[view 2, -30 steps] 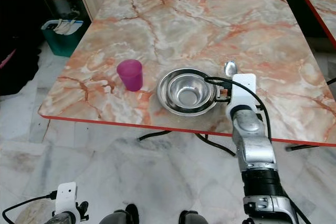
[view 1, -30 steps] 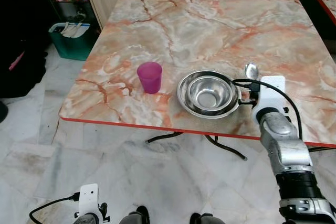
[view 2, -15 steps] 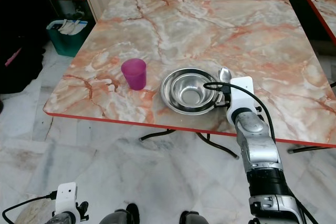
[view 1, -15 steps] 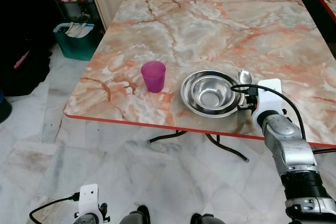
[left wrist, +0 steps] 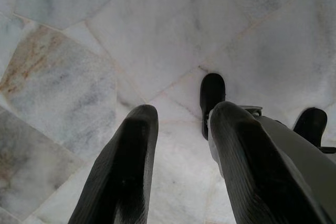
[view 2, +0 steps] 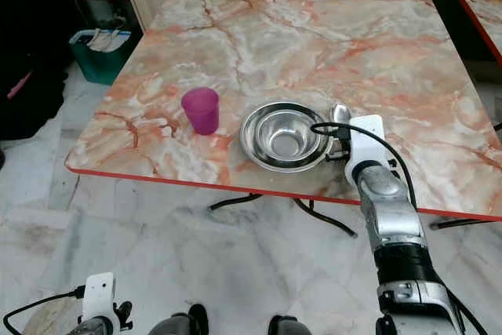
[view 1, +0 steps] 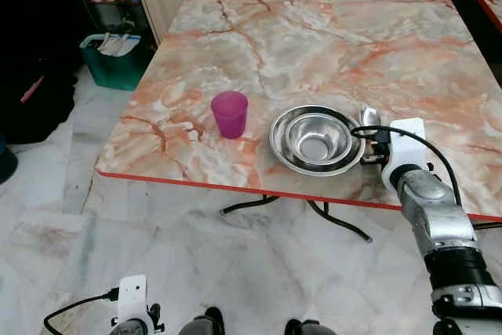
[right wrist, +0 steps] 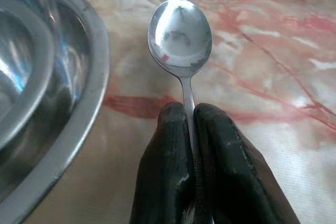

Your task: Setting the table

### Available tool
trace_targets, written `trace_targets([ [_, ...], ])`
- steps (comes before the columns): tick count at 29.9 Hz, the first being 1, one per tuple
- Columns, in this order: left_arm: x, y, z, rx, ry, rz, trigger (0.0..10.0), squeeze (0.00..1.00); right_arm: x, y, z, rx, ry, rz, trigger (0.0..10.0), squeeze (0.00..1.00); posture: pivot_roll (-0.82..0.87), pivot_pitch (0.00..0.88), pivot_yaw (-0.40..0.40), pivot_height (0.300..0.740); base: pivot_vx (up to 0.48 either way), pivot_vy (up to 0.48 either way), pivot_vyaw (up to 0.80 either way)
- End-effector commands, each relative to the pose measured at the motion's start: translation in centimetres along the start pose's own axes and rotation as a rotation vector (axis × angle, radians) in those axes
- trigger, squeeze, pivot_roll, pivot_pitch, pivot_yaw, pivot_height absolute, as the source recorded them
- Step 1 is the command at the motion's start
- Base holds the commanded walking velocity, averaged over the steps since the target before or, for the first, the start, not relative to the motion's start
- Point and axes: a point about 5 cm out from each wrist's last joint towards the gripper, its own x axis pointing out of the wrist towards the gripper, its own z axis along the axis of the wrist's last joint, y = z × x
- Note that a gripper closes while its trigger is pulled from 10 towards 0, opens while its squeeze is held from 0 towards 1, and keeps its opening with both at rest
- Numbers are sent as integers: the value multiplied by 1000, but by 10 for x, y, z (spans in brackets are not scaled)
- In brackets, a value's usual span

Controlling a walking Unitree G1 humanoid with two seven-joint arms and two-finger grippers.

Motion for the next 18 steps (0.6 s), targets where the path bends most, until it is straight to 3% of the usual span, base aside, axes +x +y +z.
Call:
trace_targets([
  [1, -2, 6, -9, -15, 29, 18, 10000, 0, 2, -2, -1, 13, -1, -4, 10000, 0, -47, 193, 55, 740, 0, 0, 0],
  [18, -2, 9, -10, -11, 32, 28, 10000, 0, 6, 20, -6, 33, -6, 70, 10000, 0, -43, 194, 54, 740, 0, 0, 0],
])
